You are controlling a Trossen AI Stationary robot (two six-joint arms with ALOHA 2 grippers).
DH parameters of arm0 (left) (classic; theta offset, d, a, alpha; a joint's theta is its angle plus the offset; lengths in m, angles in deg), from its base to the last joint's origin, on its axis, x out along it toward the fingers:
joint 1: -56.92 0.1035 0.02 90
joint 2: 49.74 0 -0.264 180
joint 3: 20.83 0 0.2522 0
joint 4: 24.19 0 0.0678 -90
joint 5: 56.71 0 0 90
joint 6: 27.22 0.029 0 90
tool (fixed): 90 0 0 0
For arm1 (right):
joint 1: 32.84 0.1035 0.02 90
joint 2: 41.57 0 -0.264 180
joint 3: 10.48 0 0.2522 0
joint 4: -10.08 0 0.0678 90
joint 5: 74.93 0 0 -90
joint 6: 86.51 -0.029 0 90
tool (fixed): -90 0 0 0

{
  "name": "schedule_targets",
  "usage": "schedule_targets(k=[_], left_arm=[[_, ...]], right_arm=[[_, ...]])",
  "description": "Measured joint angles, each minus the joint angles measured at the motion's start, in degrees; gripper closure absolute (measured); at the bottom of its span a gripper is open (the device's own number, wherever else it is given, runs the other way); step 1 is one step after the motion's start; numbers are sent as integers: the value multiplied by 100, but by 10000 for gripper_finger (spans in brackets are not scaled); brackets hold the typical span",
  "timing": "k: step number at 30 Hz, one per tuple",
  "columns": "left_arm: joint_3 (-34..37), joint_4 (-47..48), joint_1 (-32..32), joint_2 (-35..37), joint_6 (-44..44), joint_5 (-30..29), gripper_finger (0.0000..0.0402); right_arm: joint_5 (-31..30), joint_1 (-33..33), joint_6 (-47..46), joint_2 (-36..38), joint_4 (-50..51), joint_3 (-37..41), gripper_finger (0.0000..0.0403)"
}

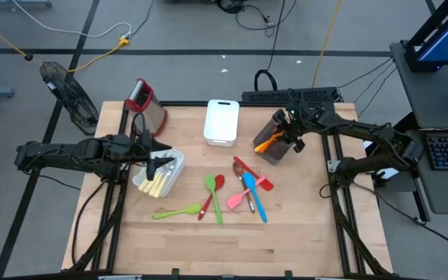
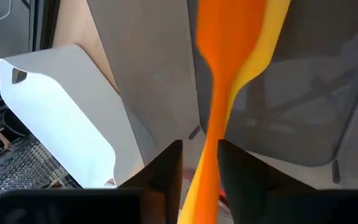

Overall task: Pick & Place Kitchen Items
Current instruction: Put the orange spatula into the black bin, then put the green spatula into the black bin

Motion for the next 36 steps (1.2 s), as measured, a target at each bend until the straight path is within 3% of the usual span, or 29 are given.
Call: schedule_targets(k=[6,11,17,26,36], left_arm=[[0,2,0,0,0,0,172],[0,12,0,1,-36,0,172],[0,107,-2,2,-179,-1,172],[0,120,-2,2,-656,-57,172],[0,51,-15,0,-1255,-58,172]], right_arm=[[164,1,115,0,-218,0,273],[420,44,135,45,-822,0,272],[395,162,354,414,-1067,0,304],[80,460,1322,1221,-1399,0,393],[-69,812,3244,1863,-2545,0,400]])
